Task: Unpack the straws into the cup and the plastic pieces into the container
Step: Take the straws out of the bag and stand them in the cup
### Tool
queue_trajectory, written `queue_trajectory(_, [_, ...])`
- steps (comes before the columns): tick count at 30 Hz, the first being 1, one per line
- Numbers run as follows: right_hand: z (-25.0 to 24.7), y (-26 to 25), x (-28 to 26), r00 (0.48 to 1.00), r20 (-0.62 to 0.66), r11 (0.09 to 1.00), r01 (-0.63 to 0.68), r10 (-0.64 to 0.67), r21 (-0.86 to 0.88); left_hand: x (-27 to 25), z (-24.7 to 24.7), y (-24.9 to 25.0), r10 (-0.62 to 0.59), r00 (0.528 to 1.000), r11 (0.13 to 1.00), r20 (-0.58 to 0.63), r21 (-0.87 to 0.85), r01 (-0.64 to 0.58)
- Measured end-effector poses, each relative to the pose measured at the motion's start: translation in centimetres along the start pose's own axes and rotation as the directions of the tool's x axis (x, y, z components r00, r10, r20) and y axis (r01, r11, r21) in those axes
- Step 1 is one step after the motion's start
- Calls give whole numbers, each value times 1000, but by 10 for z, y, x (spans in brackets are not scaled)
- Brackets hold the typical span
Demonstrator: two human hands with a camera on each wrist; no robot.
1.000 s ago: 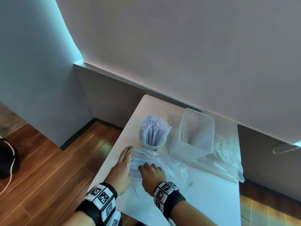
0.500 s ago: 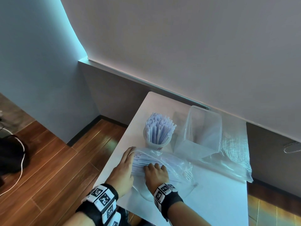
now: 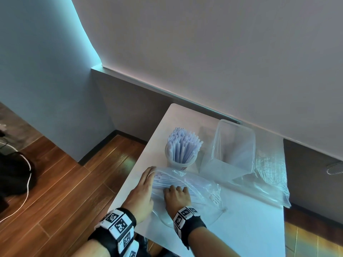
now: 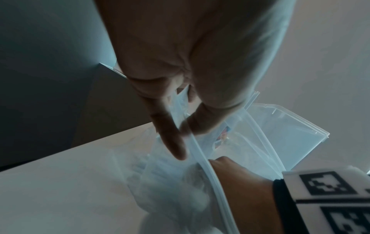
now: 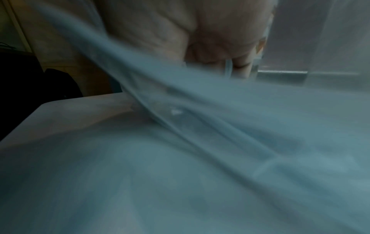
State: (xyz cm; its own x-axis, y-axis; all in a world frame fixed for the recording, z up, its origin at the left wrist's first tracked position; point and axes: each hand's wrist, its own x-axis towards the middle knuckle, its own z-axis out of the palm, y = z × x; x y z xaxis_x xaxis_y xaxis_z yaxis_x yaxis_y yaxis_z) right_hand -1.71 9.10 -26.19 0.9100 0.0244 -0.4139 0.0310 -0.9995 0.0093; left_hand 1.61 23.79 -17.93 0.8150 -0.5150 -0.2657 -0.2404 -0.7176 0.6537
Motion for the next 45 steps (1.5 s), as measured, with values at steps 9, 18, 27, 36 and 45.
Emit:
queue_trajectory(9, [-6, 10, -6, 998, -33, 970, -52, 62, 236, 4, 1, -5, 4, 1000, 1000, -20, 9, -4])
queue_trajectory(18, [-33, 32, -24, 989, -115, 864, -20, 90, 502, 10, -3, -2, -37, 999, 998, -15, -41, 36])
queue_trajectory(27, [-63, 25, -49, 933, -312, 449, 205, 180, 870, 17, -1, 5, -64, 998, 996, -30, -60, 62])
queue_trajectory(36, [-63, 38, -50, 957, -262, 742, 85, 124, 664, 18, 3, 2, -36, 999, 998, -19, -53, 35])
queue_trajectory(45, [-69, 41, -46, 957, -197, 733, -24, 213, 680, 19, 3, 4, -37, 999, 998, -26, -49, 36])
